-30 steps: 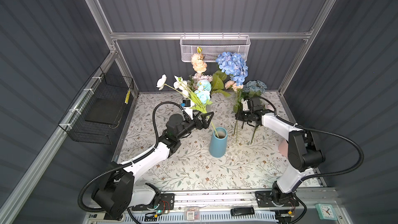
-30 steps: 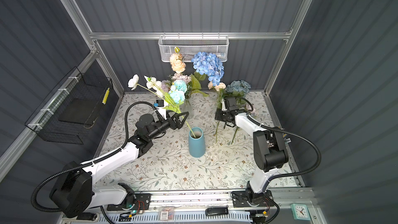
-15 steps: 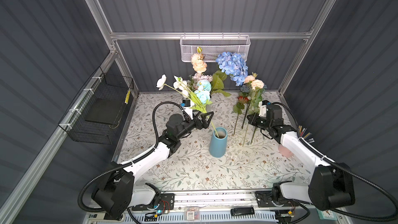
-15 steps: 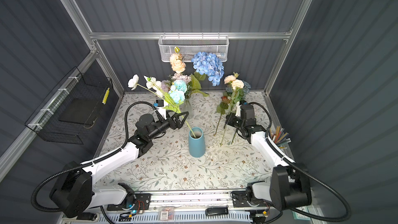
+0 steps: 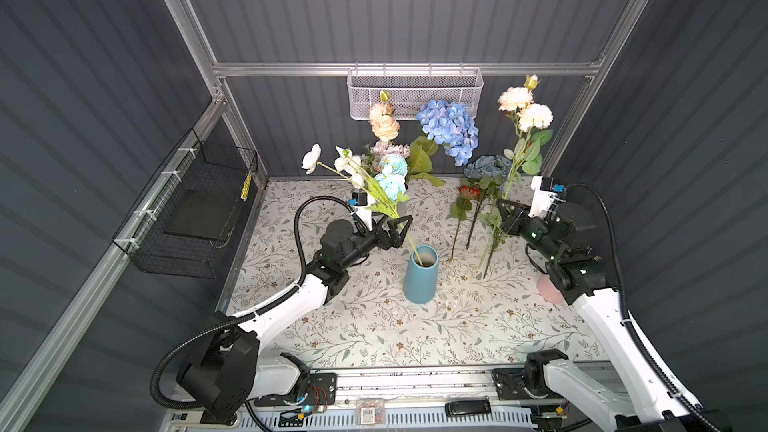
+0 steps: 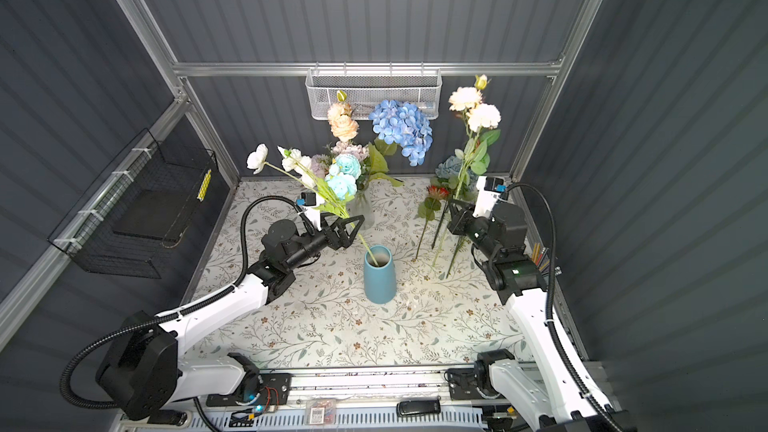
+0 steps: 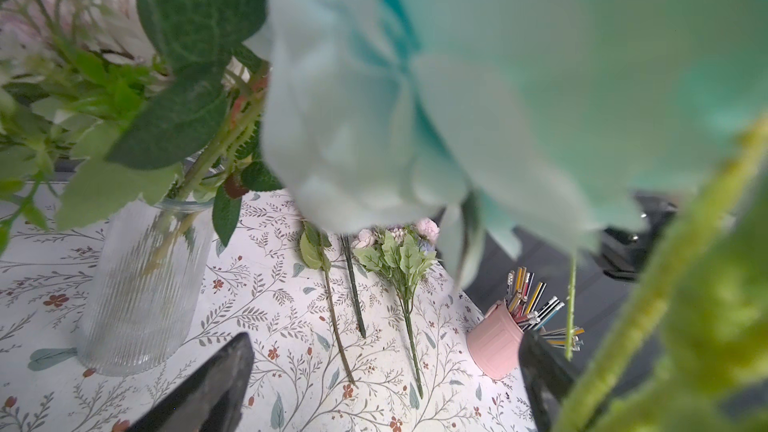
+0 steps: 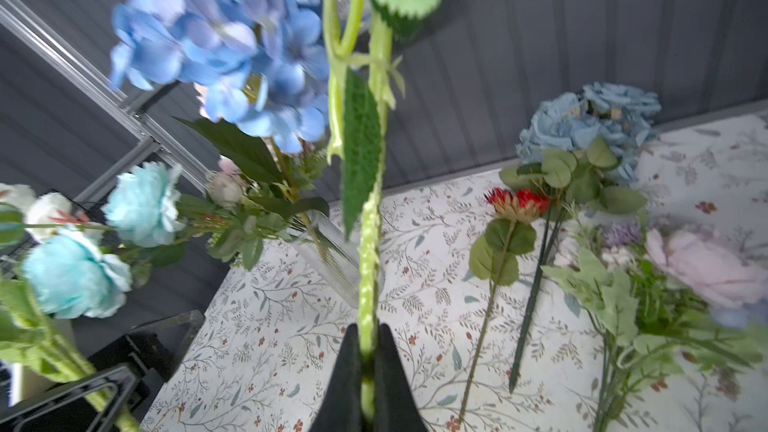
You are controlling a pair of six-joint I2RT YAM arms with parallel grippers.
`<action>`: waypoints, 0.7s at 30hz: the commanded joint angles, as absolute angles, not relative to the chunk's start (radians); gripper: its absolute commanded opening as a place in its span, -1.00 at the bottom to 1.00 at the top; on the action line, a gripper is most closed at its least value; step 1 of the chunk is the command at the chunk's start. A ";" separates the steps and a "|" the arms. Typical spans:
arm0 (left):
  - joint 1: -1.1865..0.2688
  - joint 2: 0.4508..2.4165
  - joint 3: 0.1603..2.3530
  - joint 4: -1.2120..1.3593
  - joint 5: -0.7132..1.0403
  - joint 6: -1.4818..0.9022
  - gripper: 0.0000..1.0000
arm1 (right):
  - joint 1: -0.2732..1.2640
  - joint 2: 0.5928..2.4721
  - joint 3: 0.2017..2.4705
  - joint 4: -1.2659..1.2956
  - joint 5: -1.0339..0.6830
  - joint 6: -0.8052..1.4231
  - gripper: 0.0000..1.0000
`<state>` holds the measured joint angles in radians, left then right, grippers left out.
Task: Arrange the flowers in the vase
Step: 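Lift the white roses up out of the pile with the right gripper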
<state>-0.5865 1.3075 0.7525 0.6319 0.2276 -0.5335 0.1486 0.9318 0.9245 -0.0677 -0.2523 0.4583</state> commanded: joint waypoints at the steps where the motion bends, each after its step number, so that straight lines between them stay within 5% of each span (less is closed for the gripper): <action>1: -0.586 1.321 0.776 0.661 0.226 -0.529 0.98 | 0.152 0.912 0.985 -0.039 -0.363 0.429 -1.00; 21: -0.586 1.283 0.753 0.646 0.213 -0.536 0.98 | 0.533 1.167 1.095 0.498 -0.563 0.308 -1.00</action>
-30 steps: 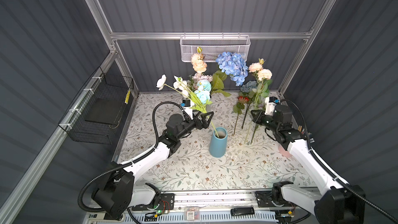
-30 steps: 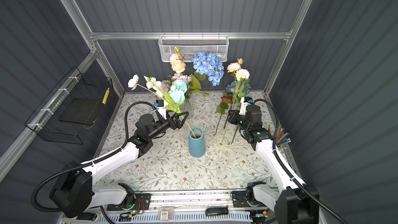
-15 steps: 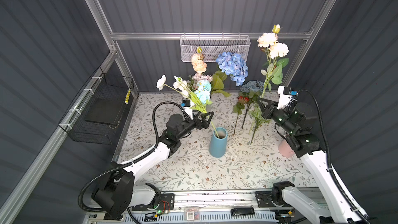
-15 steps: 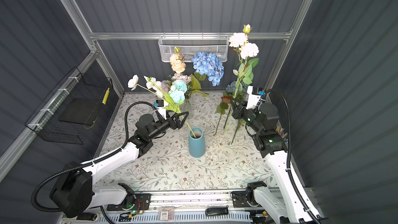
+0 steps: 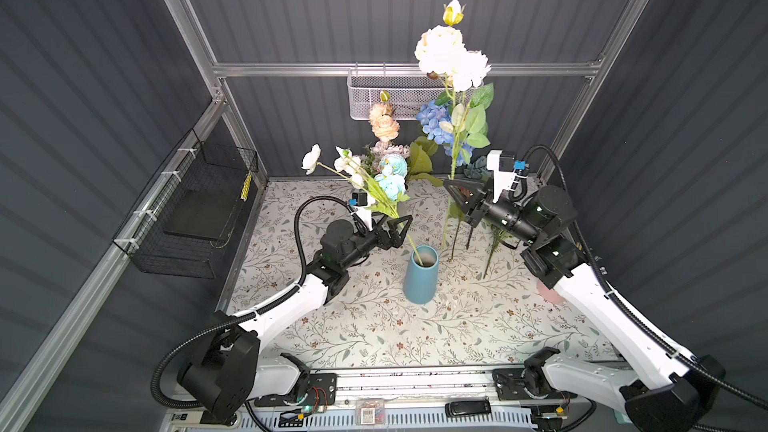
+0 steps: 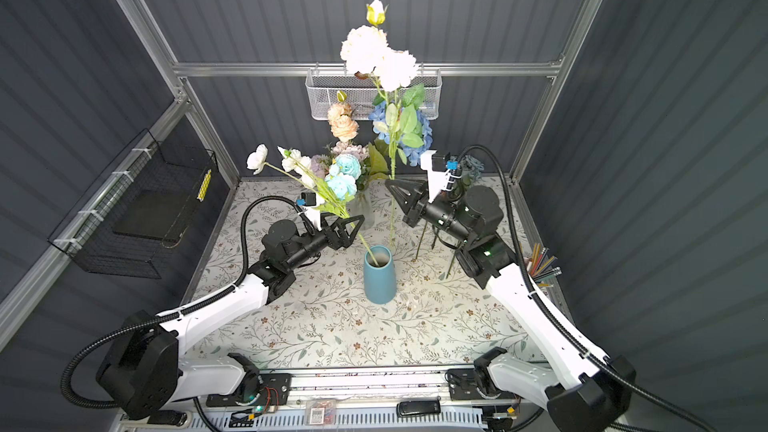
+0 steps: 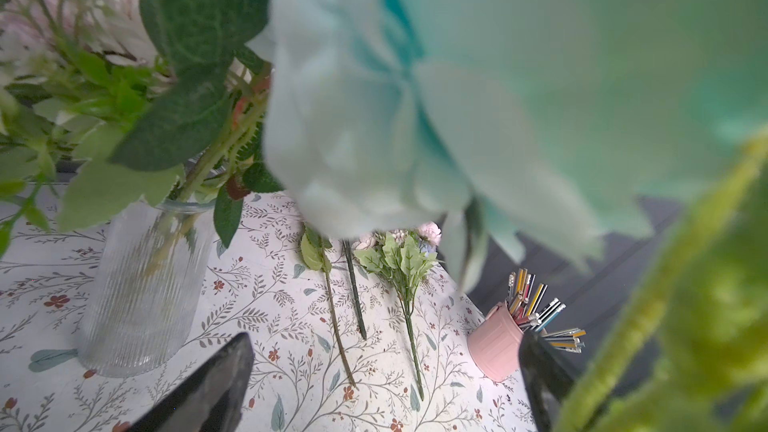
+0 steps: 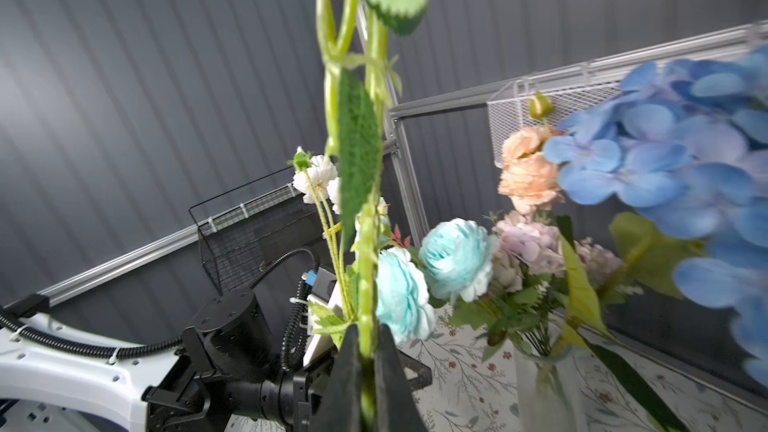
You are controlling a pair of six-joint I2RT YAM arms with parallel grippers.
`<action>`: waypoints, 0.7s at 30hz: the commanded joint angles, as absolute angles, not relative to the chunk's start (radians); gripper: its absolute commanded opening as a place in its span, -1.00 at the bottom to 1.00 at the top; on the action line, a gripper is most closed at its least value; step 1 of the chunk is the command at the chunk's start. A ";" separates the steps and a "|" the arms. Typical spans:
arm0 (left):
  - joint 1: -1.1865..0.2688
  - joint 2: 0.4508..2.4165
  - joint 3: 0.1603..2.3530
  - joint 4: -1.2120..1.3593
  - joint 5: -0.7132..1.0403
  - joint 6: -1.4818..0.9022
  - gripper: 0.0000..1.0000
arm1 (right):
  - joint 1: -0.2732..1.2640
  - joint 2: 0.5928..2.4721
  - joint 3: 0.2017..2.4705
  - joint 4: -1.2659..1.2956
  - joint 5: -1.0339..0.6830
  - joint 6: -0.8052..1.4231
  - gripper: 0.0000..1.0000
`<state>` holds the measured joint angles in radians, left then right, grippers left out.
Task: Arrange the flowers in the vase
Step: 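Lower the white rose stem into the teal vase with the right gripper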
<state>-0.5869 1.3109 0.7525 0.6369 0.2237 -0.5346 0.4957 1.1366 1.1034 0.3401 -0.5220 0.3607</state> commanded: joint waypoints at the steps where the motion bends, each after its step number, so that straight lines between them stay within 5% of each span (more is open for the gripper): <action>1: -0.586 1.281 0.751 0.644 0.212 -0.535 0.98 | 0.549 1.173 1.079 0.531 -0.558 0.290 -1.00; 21: -0.586 1.301 0.754 0.655 0.226 -0.545 0.98 | 0.647 1.199 0.804 0.661 -0.375 0.183 -1.00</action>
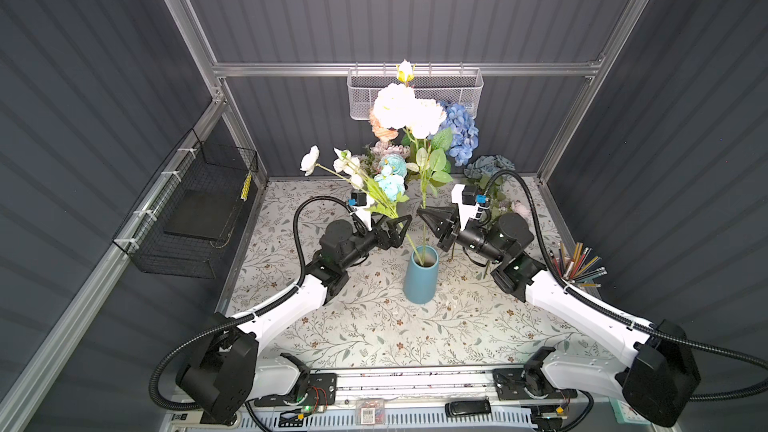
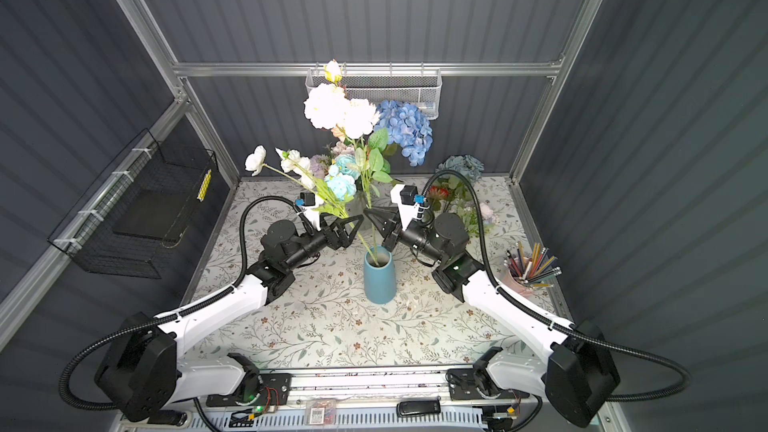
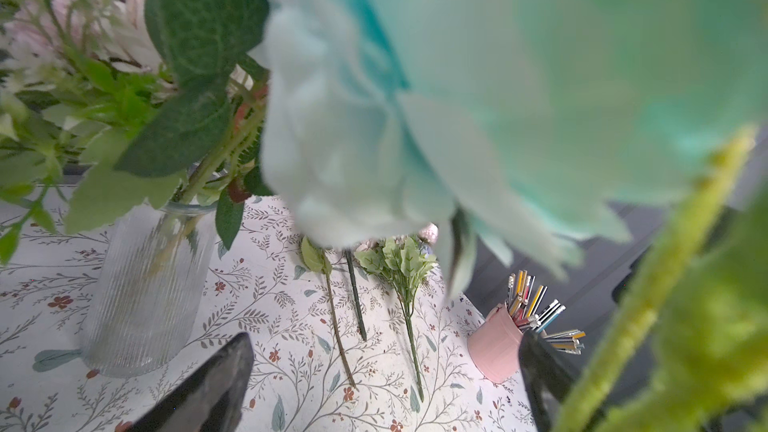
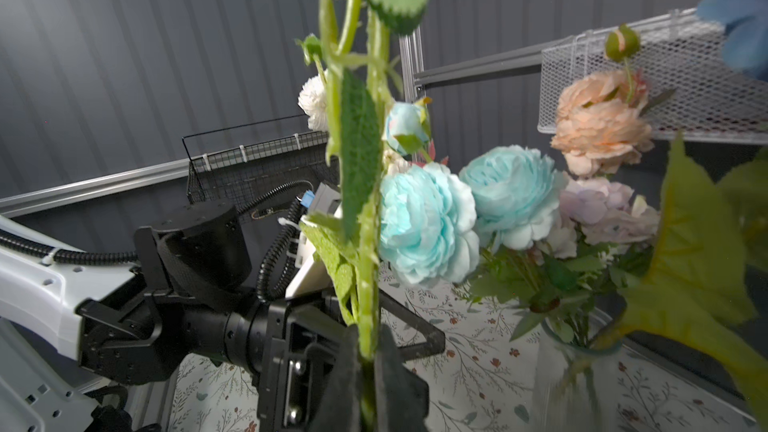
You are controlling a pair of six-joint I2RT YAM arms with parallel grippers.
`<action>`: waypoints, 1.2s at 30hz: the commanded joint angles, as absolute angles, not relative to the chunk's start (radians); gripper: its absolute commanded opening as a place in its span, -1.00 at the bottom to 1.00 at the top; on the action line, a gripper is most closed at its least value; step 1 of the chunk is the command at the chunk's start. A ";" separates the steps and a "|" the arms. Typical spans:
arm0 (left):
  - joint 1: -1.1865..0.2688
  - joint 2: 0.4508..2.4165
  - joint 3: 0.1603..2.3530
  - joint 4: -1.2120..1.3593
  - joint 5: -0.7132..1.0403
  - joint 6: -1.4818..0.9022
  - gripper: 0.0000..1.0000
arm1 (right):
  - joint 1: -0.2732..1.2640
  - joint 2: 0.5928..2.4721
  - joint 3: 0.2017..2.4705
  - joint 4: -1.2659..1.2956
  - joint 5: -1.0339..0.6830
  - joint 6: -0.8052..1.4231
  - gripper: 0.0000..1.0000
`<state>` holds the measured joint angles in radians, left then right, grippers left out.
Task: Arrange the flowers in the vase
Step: 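Lower the white rose stem into the teal vase with the right gripper, then open the right gripper and move it back to the flower pile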
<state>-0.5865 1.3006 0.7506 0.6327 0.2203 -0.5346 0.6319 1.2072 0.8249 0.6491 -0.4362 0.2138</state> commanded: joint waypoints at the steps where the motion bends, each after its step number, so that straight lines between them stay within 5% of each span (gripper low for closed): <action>1: -0.586 1.301 0.753 0.659 0.232 -0.545 0.99 | 0.656 1.194 0.790 0.647 -0.353 0.169 -1.00; 19: -0.587 1.246 0.727 0.619 0.276 -0.534 0.98 | 0.798 1.164 0.716 0.403 0.015 0.040 -1.00; 36: -0.613 1.259 0.747 0.680 0.360 -0.549 0.98 | 0.836 1.181 0.789 0.150 0.026 0.035 -0.81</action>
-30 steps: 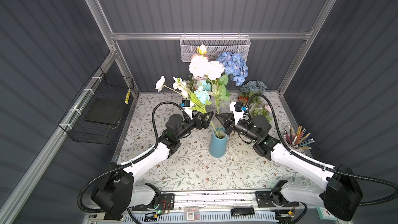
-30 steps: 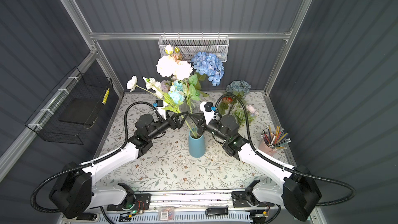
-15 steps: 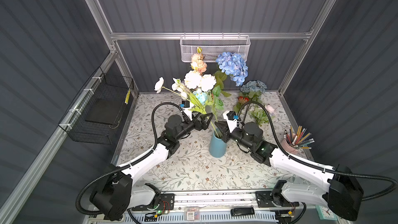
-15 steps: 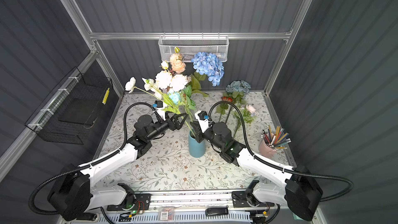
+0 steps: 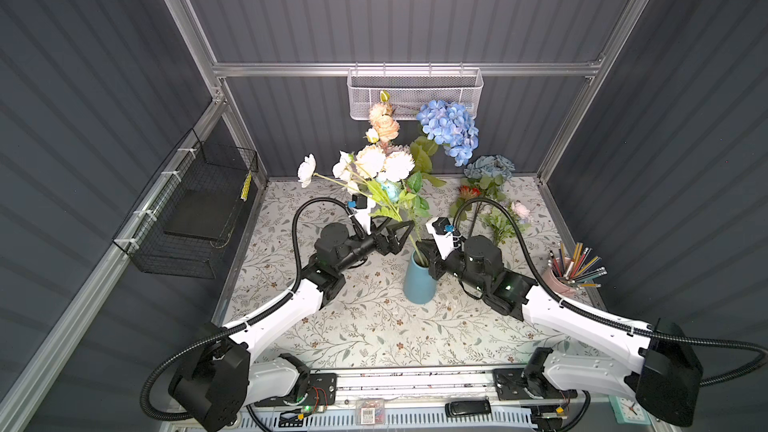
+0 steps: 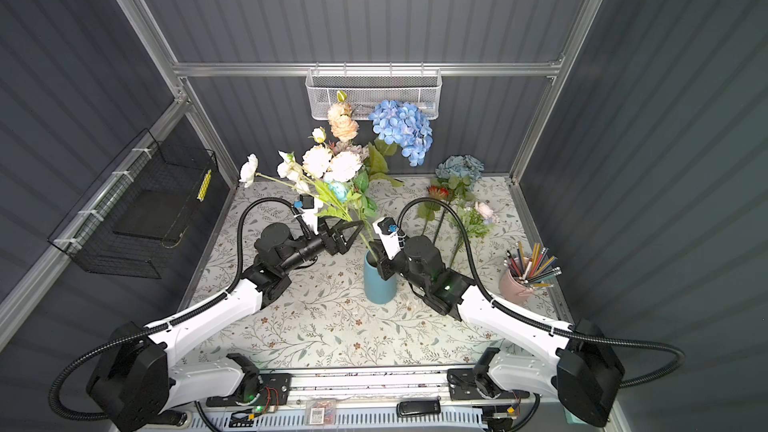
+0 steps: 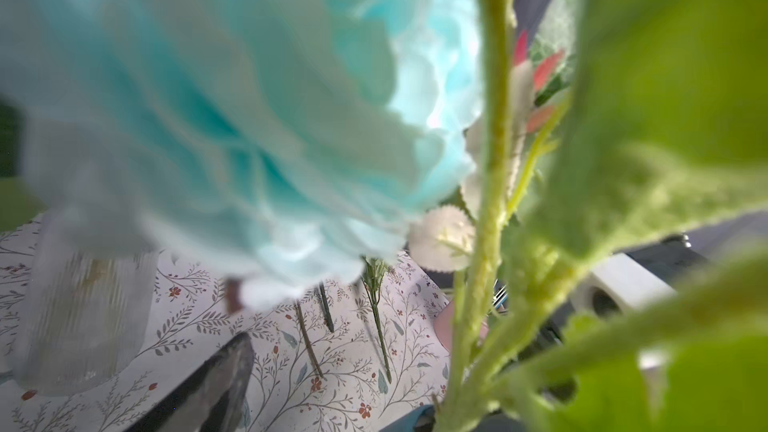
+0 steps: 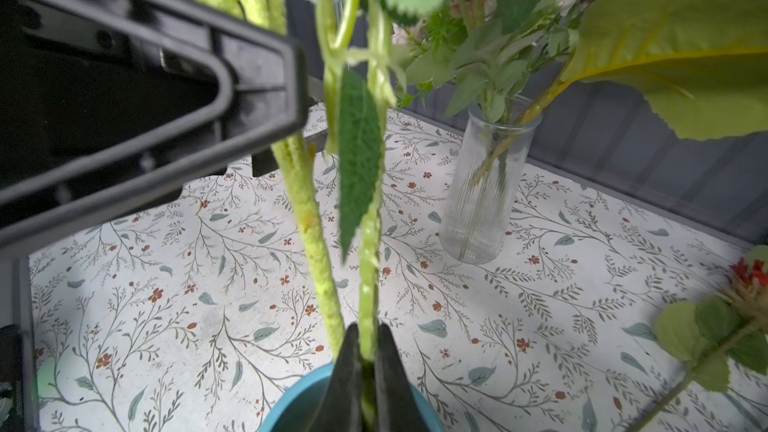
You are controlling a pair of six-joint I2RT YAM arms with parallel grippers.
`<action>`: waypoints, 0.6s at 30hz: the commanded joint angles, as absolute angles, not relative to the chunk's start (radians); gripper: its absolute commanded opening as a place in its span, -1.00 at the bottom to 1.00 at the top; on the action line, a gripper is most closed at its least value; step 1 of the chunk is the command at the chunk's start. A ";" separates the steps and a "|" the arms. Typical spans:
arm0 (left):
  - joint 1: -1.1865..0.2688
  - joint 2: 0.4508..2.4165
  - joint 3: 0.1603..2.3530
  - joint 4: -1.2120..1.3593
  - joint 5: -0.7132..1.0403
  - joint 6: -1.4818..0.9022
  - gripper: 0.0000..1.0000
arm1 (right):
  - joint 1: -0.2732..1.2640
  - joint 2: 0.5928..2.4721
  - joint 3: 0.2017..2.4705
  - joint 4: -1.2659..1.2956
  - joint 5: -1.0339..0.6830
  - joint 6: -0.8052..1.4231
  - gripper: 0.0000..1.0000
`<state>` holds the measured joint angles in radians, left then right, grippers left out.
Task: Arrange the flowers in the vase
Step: 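Open the right gripper and move it back to the flower pile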
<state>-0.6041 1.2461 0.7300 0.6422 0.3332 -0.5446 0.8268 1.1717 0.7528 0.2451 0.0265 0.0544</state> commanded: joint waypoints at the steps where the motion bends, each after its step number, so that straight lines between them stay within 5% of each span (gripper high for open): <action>1: -0.614 1.261 0.749 0.684 0.359 -0.550 0.98 | 0.838 1.185 0.799 0.130 0.024 0.031 -0.77; 18: -0.615 1.279 0.755 0.692 0.340 -0.542 0.98 | 0.841 1.126 0.849 0.047 0.022 0.019 0.00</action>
